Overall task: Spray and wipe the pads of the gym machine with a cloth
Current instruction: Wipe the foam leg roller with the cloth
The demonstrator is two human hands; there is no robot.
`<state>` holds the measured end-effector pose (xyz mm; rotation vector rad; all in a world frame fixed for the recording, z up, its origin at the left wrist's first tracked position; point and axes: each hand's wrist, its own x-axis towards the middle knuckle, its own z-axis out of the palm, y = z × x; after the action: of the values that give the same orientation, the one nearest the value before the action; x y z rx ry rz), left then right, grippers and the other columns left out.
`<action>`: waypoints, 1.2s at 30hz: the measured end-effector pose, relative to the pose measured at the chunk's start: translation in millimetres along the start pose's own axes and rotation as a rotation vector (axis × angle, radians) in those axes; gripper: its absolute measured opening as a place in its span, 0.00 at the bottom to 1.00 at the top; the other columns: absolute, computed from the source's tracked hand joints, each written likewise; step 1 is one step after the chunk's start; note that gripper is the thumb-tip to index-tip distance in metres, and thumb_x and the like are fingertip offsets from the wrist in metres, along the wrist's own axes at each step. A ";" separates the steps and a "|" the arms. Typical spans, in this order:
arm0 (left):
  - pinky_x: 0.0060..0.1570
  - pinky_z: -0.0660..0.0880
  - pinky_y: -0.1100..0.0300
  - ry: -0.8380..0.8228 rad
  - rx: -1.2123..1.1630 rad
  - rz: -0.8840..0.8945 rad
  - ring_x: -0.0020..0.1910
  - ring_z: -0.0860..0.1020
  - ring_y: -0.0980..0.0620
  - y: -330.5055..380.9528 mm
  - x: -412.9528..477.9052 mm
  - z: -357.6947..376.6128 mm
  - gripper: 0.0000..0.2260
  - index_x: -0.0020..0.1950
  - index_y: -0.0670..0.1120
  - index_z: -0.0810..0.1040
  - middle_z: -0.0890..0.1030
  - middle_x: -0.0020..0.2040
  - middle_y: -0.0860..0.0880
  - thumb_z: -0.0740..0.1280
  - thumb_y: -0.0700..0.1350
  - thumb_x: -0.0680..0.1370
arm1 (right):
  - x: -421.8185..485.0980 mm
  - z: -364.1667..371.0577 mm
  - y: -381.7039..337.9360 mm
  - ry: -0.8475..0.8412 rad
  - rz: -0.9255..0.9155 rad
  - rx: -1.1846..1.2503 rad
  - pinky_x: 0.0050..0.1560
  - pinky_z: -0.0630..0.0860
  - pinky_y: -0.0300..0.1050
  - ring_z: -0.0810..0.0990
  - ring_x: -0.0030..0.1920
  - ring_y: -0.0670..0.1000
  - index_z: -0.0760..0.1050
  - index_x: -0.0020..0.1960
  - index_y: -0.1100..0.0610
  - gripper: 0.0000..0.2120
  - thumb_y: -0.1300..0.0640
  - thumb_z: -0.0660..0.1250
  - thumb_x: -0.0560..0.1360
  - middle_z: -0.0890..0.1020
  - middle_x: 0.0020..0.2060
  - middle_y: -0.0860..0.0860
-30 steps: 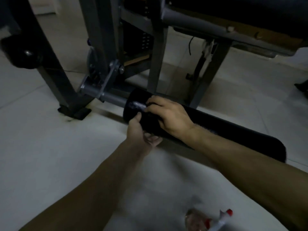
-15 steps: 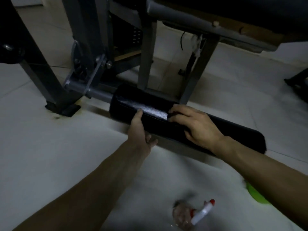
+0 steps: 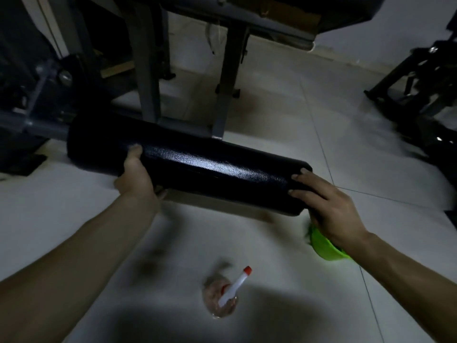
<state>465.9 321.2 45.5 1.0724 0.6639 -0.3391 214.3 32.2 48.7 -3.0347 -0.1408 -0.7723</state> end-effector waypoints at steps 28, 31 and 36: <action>0.43 0.80 0.45 -0.252 0.128 -0.258 0.46 0.79 0.47 26.8 -10.4 -51.0 0.08 0.59 0.41 0.76 0.74 0.49 0.44 0.60 0.41 0.84 | 240.3 86.5 -159.6 -0.210 -0.289 0.145 0.64 0.78 0.57 0.75 0.71 0.55 0.81 0.64 0.53 0.19 0.49 0.56 0.83 0.76 0.71 0.52; 0.44 0.81 0.45 -0.294 0.289 -0.271 0.46 0.79 0.46 1.4 -31.1 -37.5 0.07 0.50 0.43 0.75 0.74 0.46 0.44 0.59 0.40 0.84 | 182.4 61.8 -113.5 -0.157 -0.233 0.123 0.65 0.78 0.57 0.74 0.73 0.55 0.81 0.64 0.54 0.22 0.51 0.51 0.86 0.77 0.71 0.52; 0.50 0.80 0.45 -0.472 0.565 -0.311 0.44 0.81 0.48 -53.4 -60.0 -12.1 0.07 0.55 0.45 0.77 0.80 0.50 0.48 0.60 0.43 0.84 | 74.4 23.3 -41.4 -0.062 -0.107 0.076 0.65 0.79 0.58 0.74 0.74 0.57 0.83 0.63 0.57 0.23 0.53 0.49 0.87 0.78 0.71 0.54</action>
<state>386.4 304.4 43.4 1.3562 0.3063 -1.0598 286.8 80.4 63.1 -3.0004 -0.3284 -0.6623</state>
